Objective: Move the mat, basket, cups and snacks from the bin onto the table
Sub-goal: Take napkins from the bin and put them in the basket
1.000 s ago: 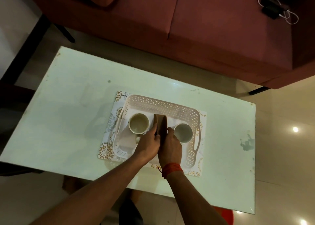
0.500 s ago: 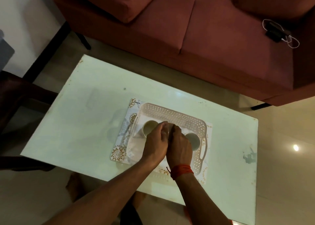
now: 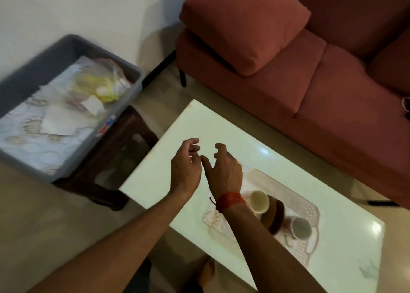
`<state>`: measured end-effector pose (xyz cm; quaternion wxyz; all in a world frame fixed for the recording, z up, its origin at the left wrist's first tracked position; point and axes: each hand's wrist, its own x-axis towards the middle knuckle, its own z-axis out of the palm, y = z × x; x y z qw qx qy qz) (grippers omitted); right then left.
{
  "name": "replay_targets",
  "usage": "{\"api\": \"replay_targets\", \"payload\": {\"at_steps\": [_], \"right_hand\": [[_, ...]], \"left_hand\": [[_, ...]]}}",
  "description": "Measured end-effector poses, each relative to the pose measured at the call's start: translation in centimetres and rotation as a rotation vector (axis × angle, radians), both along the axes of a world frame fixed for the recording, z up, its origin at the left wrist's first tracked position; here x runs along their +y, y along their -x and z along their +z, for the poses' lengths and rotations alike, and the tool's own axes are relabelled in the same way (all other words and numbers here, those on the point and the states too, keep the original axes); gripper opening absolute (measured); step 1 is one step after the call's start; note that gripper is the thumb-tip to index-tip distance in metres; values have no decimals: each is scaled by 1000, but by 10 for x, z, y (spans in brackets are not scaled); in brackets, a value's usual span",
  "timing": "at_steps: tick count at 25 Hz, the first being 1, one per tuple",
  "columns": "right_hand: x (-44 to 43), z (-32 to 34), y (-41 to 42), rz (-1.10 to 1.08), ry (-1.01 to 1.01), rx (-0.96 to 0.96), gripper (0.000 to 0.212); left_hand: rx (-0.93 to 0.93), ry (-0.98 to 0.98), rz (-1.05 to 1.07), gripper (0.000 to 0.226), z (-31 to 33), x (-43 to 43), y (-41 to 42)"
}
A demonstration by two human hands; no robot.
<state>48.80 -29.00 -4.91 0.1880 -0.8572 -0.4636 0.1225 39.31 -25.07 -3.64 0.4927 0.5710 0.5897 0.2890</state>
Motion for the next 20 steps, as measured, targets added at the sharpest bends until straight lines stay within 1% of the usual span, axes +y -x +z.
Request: {"api": "replay_targets", "payload": {"at_steps": [4,7,10,12,15,17,20], "right_hand": [[88,39,101,194,-72,27,50],[139,54,165,308,-109,46,48],[183,56,230,411,-100,86,49],[207,45,267,474,-80,96,48],[240,10,310,551,34,154,42],[259,-18,326,563,177,226,39],[283,-62,350,508,376,353,40]], "left_hand": [[40,-75,200,36,34,81,112],[83,-102,288,32,46,129,185],[137,-121,356,33,44,172,256],[215,-91,418,35,29,200,300],[362,24,445,43,-12,242,353],[454,122,370,51,-39,268,377],[561,232,227,59,-83,302,400]]}}
